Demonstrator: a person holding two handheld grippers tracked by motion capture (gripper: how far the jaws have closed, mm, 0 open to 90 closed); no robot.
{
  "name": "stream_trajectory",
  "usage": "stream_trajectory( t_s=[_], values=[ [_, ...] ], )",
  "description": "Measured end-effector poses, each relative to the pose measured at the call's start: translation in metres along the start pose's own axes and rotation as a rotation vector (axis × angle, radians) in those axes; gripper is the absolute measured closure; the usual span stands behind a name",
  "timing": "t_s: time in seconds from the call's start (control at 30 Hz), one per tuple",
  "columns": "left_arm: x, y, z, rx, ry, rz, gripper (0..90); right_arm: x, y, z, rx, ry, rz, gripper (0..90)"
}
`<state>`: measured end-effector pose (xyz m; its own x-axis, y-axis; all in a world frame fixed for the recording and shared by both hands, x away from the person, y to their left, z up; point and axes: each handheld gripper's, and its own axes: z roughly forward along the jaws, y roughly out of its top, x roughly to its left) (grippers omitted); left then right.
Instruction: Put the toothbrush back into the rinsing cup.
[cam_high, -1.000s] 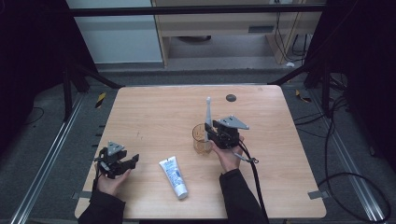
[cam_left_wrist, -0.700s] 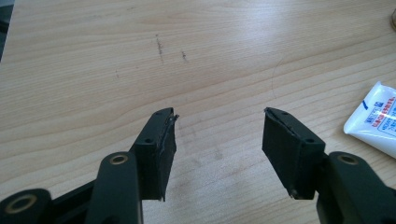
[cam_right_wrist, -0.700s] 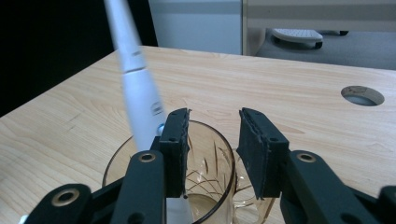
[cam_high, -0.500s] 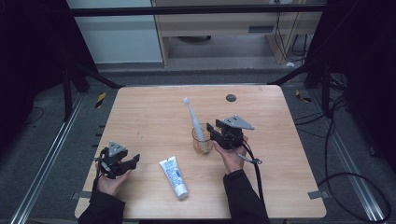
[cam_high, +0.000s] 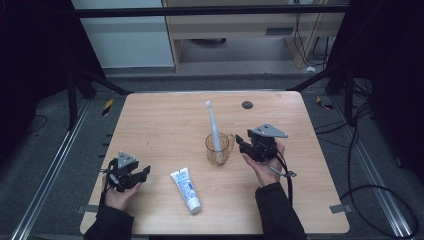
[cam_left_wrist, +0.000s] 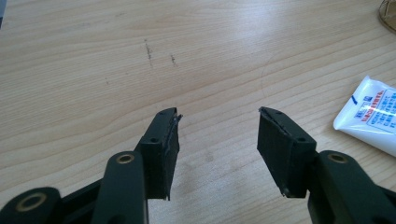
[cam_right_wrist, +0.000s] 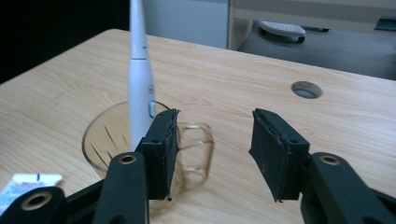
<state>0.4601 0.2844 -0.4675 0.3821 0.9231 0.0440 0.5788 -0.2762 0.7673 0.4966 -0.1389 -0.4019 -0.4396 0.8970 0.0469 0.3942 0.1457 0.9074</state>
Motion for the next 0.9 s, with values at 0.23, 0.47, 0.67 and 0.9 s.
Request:
stream_trajectory(
  t_s=[0.23, 0.47, 0.67, 0.9],
  values=[
    [-0.002, 0.001, -0.002, -0.005, -0.027, -0.008, 50.8, -0.019, -0.007, -0.027, 0.016, -0.025, -0.015, 48.6],
    [-0.008, 0.001, -0.001, 0.017, -0.1, -0.002, 54.2, -0.033, -0.022, -0.044, 0.025, -0.041, 0.001, 47.3],
    [-0.02, 0.001, -0.002, 0.021, -0.119, 0.023, 57.6, -0.042, -0.034, -0.048, 0.075, -0.025, 0.028, 46.9],
    [-0.035, 0.001, -0.002, 0.046, -0.169, 0.053, 66.0, -0.049, -0.048, -0.047, 0.131, -0.001, 0.044, 41.7]
  ],
)
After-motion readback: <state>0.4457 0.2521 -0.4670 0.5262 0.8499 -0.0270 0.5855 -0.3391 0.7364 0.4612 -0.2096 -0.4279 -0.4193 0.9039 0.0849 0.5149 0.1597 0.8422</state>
